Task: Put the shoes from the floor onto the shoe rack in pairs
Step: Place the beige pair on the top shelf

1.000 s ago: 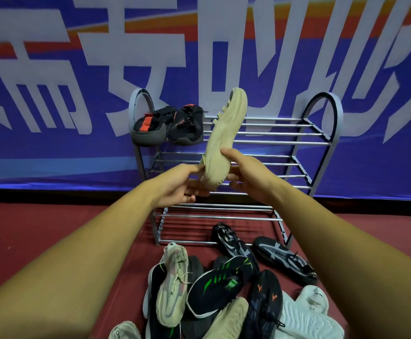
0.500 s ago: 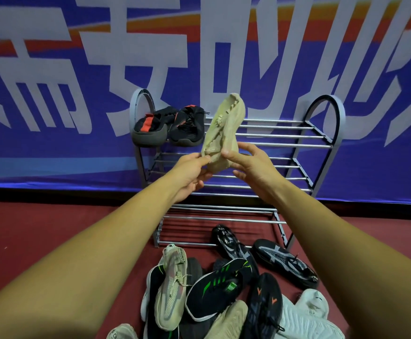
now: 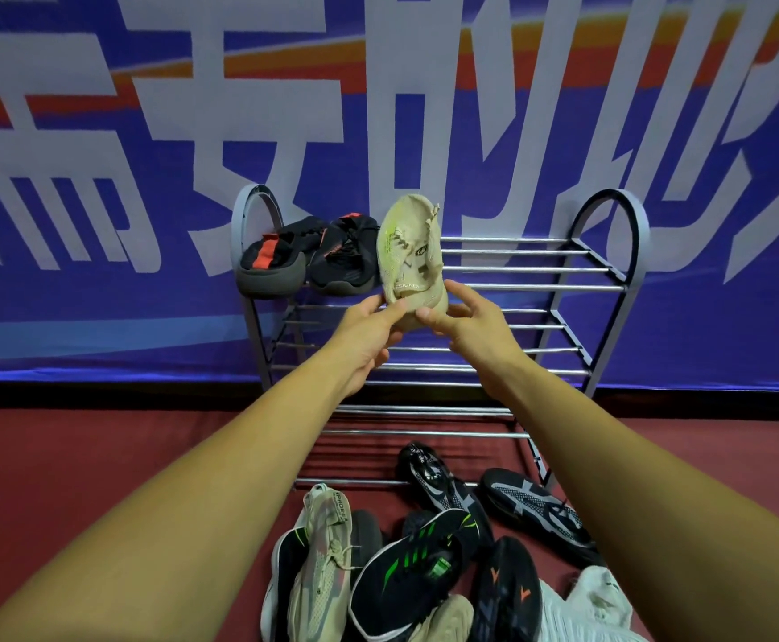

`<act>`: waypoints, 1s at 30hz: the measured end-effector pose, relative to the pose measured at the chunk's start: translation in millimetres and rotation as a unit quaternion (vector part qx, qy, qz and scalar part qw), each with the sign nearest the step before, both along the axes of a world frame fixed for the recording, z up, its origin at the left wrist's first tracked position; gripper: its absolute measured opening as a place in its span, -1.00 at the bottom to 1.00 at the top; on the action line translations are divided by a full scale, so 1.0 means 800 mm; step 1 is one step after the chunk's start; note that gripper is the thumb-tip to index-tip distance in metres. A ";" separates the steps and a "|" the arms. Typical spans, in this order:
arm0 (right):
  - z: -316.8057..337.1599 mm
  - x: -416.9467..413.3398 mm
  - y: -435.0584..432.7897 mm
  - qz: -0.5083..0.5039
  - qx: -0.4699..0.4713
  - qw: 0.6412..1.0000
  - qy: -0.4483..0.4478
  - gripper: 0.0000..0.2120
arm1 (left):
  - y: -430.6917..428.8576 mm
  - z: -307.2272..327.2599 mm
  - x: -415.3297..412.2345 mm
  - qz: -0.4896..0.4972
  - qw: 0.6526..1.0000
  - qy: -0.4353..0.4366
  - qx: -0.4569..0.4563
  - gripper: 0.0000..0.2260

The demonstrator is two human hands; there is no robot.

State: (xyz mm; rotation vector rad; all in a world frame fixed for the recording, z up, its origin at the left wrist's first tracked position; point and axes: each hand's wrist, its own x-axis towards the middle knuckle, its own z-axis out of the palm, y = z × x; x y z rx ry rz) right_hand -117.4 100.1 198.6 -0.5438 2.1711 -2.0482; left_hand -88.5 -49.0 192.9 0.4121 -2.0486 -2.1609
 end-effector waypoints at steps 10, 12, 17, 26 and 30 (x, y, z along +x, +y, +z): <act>-0.010 -0.020 -0.016 -0.042 0.001 0.999 -0.024 -0.58 | -0.005 0.002 -0.014 -0.004 1.000 0.011 -0.014 -0.75; -0.010 -0.024 -0.020 -0.054 -0.010 0.998 -0.030 -0.57 | -0.006 0.000 -0.018 -0.008 0.999 0.018 -0.035 -0.66; -0.011 -0.028 -0.022 -0.066 -0.007 0.998 -0.003 -0.63 | -0.004 -0.001 -0.031 -0.006 0.997 0.047 -0.068 -0.59; -0.008 -0.029 -0.016 -0.027 -0.005 0.999 -0.041 -0.76 | 0.007 -0.001 -0.037 0.011 0.996 0.053 -0.073 -0.71; -0.013 -0.023 -0.009 -0.008 -0.014 0.997 -0.080 -0.64 | 0.009 -0.011 -0.033 0.040 0.997 0.034 -0.050 -0.69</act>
